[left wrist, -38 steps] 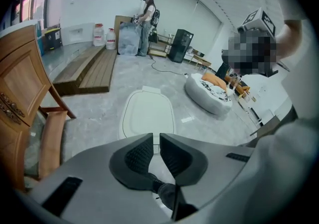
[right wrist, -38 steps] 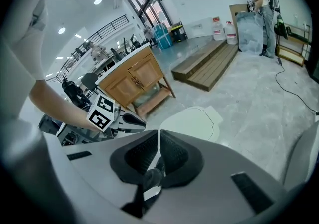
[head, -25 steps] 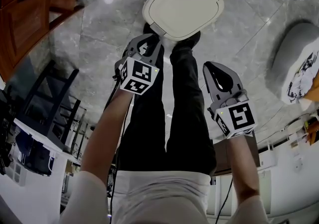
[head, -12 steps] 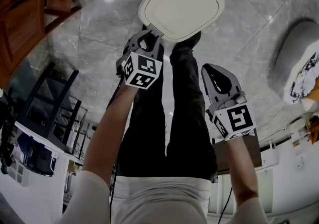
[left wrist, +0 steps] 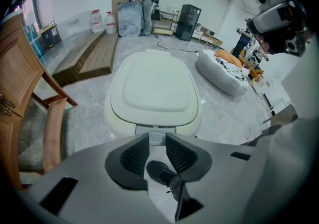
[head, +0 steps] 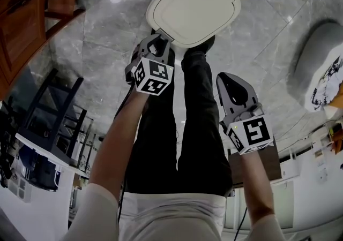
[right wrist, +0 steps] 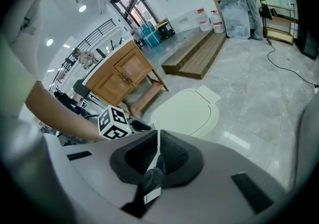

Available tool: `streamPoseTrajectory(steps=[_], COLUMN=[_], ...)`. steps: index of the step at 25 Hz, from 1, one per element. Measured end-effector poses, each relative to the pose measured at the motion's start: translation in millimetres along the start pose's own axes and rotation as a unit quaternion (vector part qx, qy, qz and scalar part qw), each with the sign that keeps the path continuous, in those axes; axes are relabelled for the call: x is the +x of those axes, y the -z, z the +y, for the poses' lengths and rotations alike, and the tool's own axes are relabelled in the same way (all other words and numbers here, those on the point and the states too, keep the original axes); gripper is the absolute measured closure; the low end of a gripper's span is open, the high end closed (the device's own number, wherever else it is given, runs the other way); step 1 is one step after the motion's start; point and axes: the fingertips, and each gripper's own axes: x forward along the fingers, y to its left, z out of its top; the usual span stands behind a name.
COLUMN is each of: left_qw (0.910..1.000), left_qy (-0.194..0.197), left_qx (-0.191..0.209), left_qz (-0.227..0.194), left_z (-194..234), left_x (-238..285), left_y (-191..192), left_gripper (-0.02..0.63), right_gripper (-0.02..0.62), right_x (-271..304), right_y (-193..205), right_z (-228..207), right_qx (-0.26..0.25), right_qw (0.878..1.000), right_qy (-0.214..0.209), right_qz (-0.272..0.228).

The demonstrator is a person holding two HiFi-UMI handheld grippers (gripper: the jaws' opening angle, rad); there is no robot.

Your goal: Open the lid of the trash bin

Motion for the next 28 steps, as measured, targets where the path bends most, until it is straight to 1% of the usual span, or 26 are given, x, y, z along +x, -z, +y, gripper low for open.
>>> streamPoseTrajectory(steps=[5,8,11,14,21,25,28], left_qw=[0.9997,0.9996,0.9996,0.9995,0.9993,0.9989,0.9988], left_qy=[-0.002,-0.002,0.0,0.001,-0.005,0.006,0.006], left_qx=[0.006,-0.002,-0.012,-0.014,-0.024,-0.039,-0.044], left_qz=[0.022,0.03,0.026,0.027,0.026,0.025,0.023], left_z=[1.4,1.6,-1.0,-1.5,2.5,0.9,3.8], left_x=[3.2,4.4,3.4,3.2,2.4,1.0,-2.2], left_y=[0.8,-0.1,-1.2,-0.6,-2.3,-3.1,-5.0], left_gripper=[0.495,0.495,0.495,0.495,0.495,0.495,0.495], right_gripper=[0.558,0.558,0.558,0.558,0.558,0.558,0.558], right_x=[2.1,1.7,-1.4,-1.5,1.3,-2.6,-5.8], right_y=[-1.5,2.5,5.3,3.3,1.5,3.9,2.4], right_z=[8.4,16.6,25.4,30.6,29.5,28.1,27.2], right_qx=[0.002,0.0,-0.009,-0.015,-0.019,-0.019,-0.022], right_qw=[1.0,1.0,1.0,1.0,1.0,1.0,1.0], right_qy=[0.0,-0.004,-0.008,-0.008,0.005,0.011,0.015], right_qz=[-0.005,-0.004,0.0,-0.002,-0.007,-0.005,-0.006])
